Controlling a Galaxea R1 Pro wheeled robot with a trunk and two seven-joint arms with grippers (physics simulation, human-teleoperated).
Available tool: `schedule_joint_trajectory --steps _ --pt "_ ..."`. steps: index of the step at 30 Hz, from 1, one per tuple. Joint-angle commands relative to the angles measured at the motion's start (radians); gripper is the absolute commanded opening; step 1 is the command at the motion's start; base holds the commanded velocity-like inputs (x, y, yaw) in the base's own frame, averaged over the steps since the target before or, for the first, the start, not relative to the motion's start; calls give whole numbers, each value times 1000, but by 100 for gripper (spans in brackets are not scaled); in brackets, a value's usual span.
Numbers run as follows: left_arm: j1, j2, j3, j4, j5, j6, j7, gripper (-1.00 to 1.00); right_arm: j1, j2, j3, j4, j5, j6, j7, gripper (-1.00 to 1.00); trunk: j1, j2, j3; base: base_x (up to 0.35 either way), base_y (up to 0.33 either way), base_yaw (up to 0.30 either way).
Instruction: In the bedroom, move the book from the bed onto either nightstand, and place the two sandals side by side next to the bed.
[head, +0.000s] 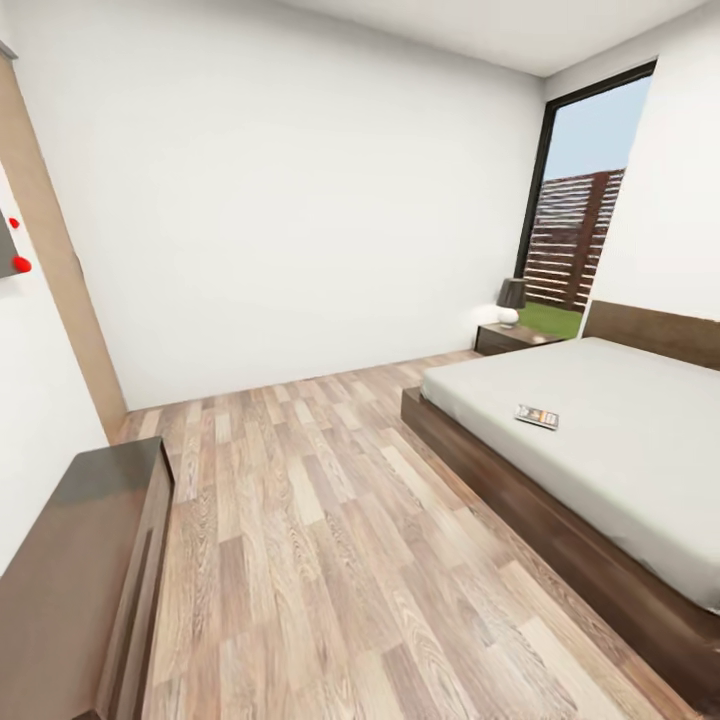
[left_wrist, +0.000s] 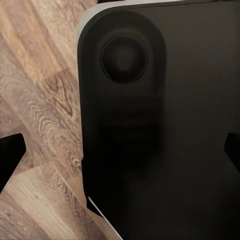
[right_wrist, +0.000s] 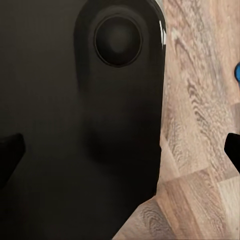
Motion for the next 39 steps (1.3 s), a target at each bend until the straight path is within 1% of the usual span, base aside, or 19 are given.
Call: schedule_joint_trajectory --steps 1,39 --pt "0 0 0 1 0 -3 0 100 0 0 0 0 -1 0 0 100 0 0 -1 0 0 -299" --pt "0 1 0 1 0 -3 0 100 0 0 -1 0 -1 0 0 100 0 0 -1 0 0 -299"
